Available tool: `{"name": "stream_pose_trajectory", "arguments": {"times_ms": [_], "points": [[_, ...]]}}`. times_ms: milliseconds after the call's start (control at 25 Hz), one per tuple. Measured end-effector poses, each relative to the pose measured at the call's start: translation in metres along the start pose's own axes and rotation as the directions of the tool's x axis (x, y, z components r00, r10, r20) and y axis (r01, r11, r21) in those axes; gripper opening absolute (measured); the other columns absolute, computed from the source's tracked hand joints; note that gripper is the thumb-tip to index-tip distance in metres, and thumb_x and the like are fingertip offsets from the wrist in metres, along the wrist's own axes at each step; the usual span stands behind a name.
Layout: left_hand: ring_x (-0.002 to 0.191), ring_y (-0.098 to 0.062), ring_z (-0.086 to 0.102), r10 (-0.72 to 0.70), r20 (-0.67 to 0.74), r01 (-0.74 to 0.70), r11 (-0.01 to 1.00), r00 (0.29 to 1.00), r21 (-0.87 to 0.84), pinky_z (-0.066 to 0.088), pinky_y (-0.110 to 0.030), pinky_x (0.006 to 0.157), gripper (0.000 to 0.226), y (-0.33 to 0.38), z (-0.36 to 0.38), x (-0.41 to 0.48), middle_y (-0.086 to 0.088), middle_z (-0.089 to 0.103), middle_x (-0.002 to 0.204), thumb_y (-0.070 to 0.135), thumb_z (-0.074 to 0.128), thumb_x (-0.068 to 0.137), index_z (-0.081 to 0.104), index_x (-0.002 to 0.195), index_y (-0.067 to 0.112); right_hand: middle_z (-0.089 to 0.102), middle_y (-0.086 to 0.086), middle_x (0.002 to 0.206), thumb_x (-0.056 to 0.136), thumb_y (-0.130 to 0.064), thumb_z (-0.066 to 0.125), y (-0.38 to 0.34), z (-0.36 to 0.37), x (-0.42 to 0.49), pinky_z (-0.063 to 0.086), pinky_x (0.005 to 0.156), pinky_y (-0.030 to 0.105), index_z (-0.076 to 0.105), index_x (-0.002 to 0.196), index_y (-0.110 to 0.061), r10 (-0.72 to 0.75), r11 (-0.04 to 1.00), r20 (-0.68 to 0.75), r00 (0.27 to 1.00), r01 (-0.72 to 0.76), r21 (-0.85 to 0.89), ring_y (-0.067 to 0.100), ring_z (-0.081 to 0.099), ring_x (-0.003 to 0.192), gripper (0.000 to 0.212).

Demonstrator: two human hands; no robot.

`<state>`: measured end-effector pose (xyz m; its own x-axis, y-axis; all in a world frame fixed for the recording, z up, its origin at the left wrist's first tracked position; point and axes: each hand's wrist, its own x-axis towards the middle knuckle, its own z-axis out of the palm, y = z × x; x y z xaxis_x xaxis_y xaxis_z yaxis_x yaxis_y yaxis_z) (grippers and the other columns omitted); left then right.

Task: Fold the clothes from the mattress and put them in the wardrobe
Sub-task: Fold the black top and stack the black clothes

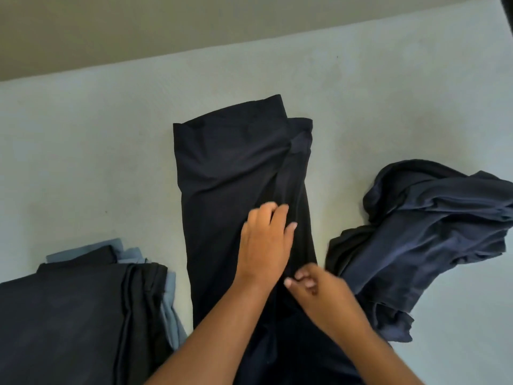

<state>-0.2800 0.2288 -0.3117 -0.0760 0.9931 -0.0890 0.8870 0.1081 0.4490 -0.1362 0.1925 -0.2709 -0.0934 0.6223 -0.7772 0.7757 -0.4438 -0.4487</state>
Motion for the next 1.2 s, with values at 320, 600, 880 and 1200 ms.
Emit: {"name": "stream_pose_trajectory", "arguments": {"times_ms": [320, 600, 880, 1200], "points": [[0.099, -0.026, 0.06, -0.161, 0.089, 0.144, 0.974, 0.983, 0.175, 0.043, -0.036, 0.069, 0.034, 0.043, -0.001, 0.146, -0.005, 0.057, 0.117, 0.039, 0.054, 0.1, 0.052, 0.124, 0.015, 0.047, -0.007, 0.071, 0.101, -0.051, 0.049, 0.03, 0.021, -0.025, 0.046, 0.062, 0.025, 0.039, 0.082, -0.024, -0.126, 0.951, -0.018, 0.992, 0.115, -0.288, 0.012, 0.054, 0.072, 0.034], [0.074, -0.011, 0.052, -0.49, -0.125, 0.405, 0.817, 0.863, -0.412, 0.041, -0.03, 0.065, 0.019, 0.047, -0.031, 0.199, 0.001, 0.059, 0.095, 0.028, 0.042, 0.104, 0.054, 0.105, 0.012, 0.055, -0.008, 0.064, 0.099, -0.058, 0.04, 0.044, 0.007, -0.037, 0.046, 0.054, 0.03, 0.039, 0.076, -0.027, -0.034, 0.994, -0.326, 0.945, -0.003, -0.111, 0.008, 0.055, 0.06, 0.039], [0.132, -0.023, 0.047, -0.244, -0.061, 0.237, 0.966, 0.968, -0.102, 0.044, -0.031, 0.107, 0.047, 0.045, -0.007, 0.148, -0.008, 0.048, 0.147, 0.041, 0.049, 0.105, 0.049, 0.141, 0.01, 0.067, -0.011, 0.103, 0.091, -0.068, 0.046, 0.071, -0.009, -0.044, 0.054, 0.081, 0.041, 0.063, 0.117, -0.029, -0.084, 0.944, -0.41, 0.908, -0.059, -0.324, 0.018, 0.063, 0.096, 0.05], [0.157, -0.029, 0.019, 0.05, 0.322, -0.109, 0.98, 0.946, 0.166, 0.034, -0.053, 0.118, 0.066, 0.017, 0.015, -0.177, -0.01, 0.024, 0.168, 0.047, 0.044, 0.105, 0.03, 0.16, 0.014, 0.042, 0.013, 0.141, 0.07, -0.062, 0.076, 0.141, 0.025, -0.113, 0.051, 0.095, 0.054, 0.037, 0.148, -0.013, 0.332, 0.943, -0.381, 0.863, -0.312, 0.117, 0.038, 0.053, 0.124, 0.1]]}}
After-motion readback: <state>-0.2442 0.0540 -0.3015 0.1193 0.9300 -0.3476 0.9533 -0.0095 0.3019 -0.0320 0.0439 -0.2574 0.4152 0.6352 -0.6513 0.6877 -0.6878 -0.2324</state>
